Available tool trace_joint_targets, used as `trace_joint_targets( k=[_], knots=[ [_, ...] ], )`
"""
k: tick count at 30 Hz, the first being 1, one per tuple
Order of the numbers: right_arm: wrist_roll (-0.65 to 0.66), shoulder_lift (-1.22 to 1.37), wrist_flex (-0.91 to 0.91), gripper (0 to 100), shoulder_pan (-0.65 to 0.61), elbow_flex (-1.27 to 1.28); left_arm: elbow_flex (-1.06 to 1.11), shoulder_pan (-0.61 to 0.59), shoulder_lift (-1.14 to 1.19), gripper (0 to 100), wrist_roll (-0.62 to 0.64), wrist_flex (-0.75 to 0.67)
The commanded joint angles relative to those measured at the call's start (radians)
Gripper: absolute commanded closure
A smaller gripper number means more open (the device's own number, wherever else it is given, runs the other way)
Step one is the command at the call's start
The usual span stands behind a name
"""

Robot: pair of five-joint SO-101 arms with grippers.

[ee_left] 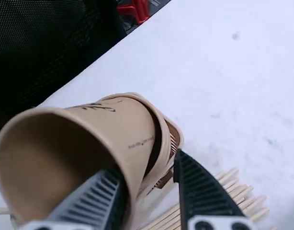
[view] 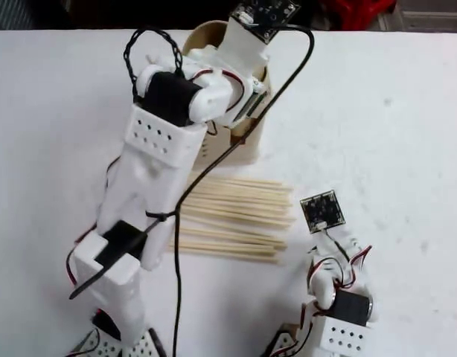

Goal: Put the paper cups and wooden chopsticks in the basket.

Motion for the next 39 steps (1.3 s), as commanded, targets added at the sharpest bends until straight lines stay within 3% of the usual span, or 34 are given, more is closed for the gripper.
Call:
trace_joint_targets(
  k=[1, 11, 31, 39],
  knots=[
    [0.009, -0.001, -0.008, 93.9, -0.007, 0.008, -0.043, 0.001, -0.008, 85, 0.008, -0.021],
    [0.009, -0.001, -0.008, 93.9, -0.005, 0.008, -0.034, 0.019, 0.068, 85, 0.006, -0.204],
    [0.009, -0.001, -0.010, 93.9, -0.004, 0.008, -0.043, 0.027, 0.415, 85, 0.011, -0.175],
    [0.009, -0.001, -0.010, 93.9, -0.005, 0.008, -0.035, 0.027, 0.450, 85, 0.011, -0.114]
  ],
)
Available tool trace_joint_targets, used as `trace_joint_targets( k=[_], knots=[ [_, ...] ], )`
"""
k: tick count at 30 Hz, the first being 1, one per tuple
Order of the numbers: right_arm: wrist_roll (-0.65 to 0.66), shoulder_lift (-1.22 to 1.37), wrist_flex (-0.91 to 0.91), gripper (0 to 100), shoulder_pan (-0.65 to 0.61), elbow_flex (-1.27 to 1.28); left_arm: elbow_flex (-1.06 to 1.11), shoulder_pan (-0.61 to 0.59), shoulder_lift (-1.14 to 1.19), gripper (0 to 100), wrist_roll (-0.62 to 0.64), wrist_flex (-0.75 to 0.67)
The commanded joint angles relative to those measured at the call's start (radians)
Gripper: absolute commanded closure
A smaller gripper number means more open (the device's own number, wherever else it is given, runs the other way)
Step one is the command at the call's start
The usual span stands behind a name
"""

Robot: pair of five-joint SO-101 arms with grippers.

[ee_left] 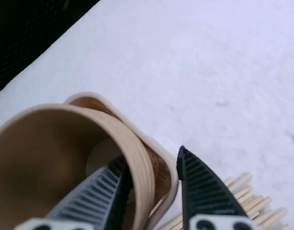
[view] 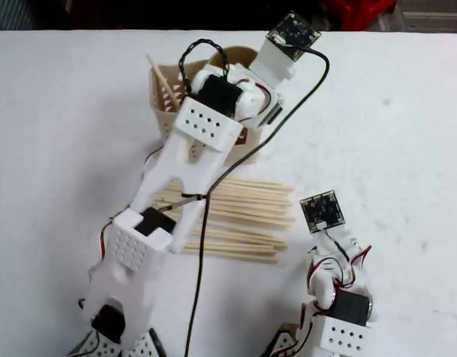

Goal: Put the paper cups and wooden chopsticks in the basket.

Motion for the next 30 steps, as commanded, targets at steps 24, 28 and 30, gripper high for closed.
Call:
trace_joint_targets(
  k=[24, 28, 30],
  knots=[
    [0.009, -0.001, -0.010, 93.9, -0.008, 0.008, -0.586, -0.059, -0.278, 85, 0.012, 0.331],
    [0.009, -0.001, -0.010, 93.9, -0.008, 0.008, -0.583, -0.202, -0.421, 85, 0.078, 0.333],
    [0.009, -0.001, -0.010, 93.9, -0.008, 0.008, -0.580, -0.286, -0.487, 85, 0.086, 0.338]
  ],
)
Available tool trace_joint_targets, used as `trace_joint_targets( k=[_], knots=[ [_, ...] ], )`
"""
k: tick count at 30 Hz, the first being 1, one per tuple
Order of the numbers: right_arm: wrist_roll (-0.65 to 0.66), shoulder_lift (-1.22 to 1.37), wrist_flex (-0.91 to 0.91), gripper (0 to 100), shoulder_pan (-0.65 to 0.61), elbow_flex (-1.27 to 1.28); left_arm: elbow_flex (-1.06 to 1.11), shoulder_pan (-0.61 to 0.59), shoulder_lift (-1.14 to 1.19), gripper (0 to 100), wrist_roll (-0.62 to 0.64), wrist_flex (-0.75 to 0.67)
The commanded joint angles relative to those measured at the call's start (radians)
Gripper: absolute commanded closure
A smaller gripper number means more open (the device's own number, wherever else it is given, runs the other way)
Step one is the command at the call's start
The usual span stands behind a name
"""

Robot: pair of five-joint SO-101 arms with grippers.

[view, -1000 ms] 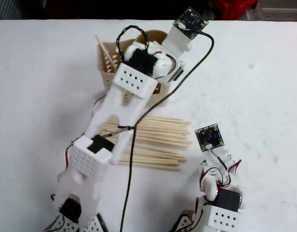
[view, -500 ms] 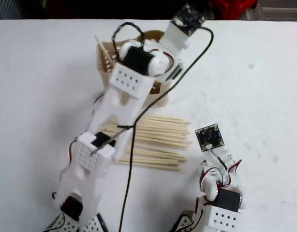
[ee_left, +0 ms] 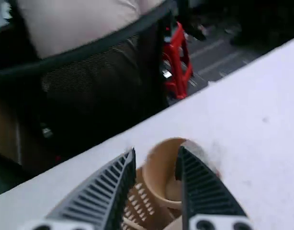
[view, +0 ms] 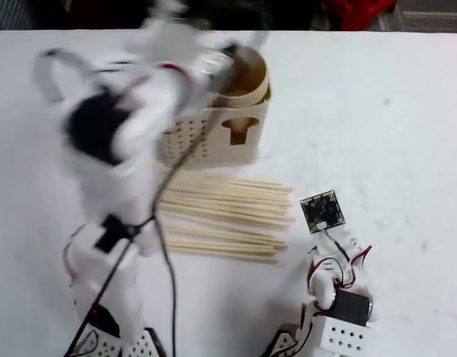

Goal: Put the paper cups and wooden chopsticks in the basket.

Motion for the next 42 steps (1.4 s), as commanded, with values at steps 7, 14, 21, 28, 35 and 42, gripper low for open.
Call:
trace_joint_targets(
  k=[7, 14, 21, 28, 35, 42],
  knots=[
    [0.009, -0.001, -0.008, 93.9, -0.008, 0.008, 0.336, -0.499, -0.429, 85, 0.032, 0.012],
    [0.008, -0.005, -0.008, 93.9, -0.008, 0.008, 1.083, -0.720, -0.733, 84, -0.091, -0.044],
    [0.003, -0.007, -0.013, 93.9, -0.002, 0.008, 2.024, -0.852, -1.053, 84, -0.161, -0.601],
    [0.008, -0.008, -0.015, 93.9, -0.010, 0.008, 2.704, -0.868, -1.230, 84, -0.253, -1.051],
    [0.012, -0.007, -0.085, 93.9, 0.019, -0.009, 3.029, -0.866, -1.236, 84, -0.255, -1.324],
    [0.043, 0.004, -0.077, 91.5, 0.047, -0.153, 3.116, -0.863, -1.237, 85, -0.258, -1.415]
  ],
)
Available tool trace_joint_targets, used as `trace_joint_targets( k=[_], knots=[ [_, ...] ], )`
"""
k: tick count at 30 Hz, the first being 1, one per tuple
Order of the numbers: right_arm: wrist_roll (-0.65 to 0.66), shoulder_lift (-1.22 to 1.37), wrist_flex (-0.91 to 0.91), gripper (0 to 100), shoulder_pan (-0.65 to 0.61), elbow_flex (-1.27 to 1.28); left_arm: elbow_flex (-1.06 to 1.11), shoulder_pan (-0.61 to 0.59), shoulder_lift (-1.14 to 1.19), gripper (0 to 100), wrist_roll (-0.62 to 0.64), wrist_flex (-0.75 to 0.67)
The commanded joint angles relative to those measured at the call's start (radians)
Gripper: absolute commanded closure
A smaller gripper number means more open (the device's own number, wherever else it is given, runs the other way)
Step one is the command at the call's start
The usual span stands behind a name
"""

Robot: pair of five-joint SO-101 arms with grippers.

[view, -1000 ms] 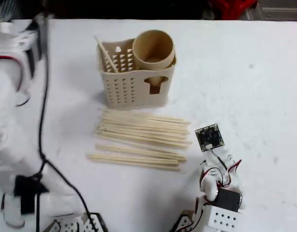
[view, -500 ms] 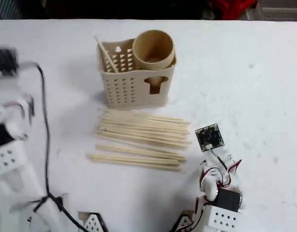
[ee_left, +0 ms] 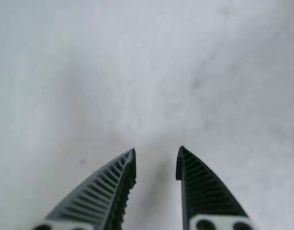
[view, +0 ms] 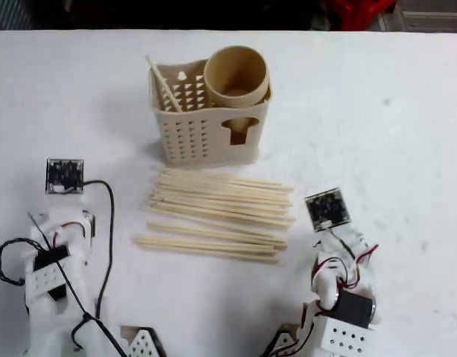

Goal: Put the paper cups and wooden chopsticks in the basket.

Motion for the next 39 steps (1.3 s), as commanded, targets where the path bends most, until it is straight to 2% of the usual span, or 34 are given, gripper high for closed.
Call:
trace_joint_targets(
  k=[1, 5, 10, 13, 15, 17, 23, 30, 33, 39],
  knots=[
    [0.017, 0.010, 0.001, 90.2, -0.004, -0.135, 0.028, 0.005, -0.027, 85, -0.008, -0.044],
    [0.018, 0.140, 0.107, 88.9, -0.147, -0.315, 0.031, 0.005, -0.027, 85, -0.009, -0.044],
    [0.011, 0.450, 0.137, 88.6, -0.461, -0.493, 0.031, 0.001, -0.027, 85, -0.008, -0.037],
    [-0.028, 0.631, 0.056, 88.6, -0.648, -0.537, 0.031, 0.001, -0.027, 85, -0.008, -0.035],
    [-0.051, 0.739, -0.016, 88.6, -0.737, -0.551, 0.031, 0.001, -0.027, 85, -0.008, -0.035],
    [-0.018, 0.845, -0.074, 88.6, -0.806, -0.566, 0.031, 0.001, -0.027, 85, -0.008, -0.035],
    [0.117, 1.167, -0.130, 88.9, -0.920, -0.678, 0.031, 0.001, -0.027, 85, -0.008, -0.035],
    [0.091, 1.377, -0.338, 88.9, -0.975, -0.727, 0.031, 0.001, -0.027, 85, -0.008, -0.035],
    [0.014, 1.397, -0.357, 89.0, -1.017, -0.727, 0.031, 0.001, -0.027, 85, -0.008, -0.035],
    [0.005, 1.465, -0.346, 88.5, -1.078, -0.715, 0.031, 0.001, -0.027, 85, -0.008, -0.035]
  ],
)
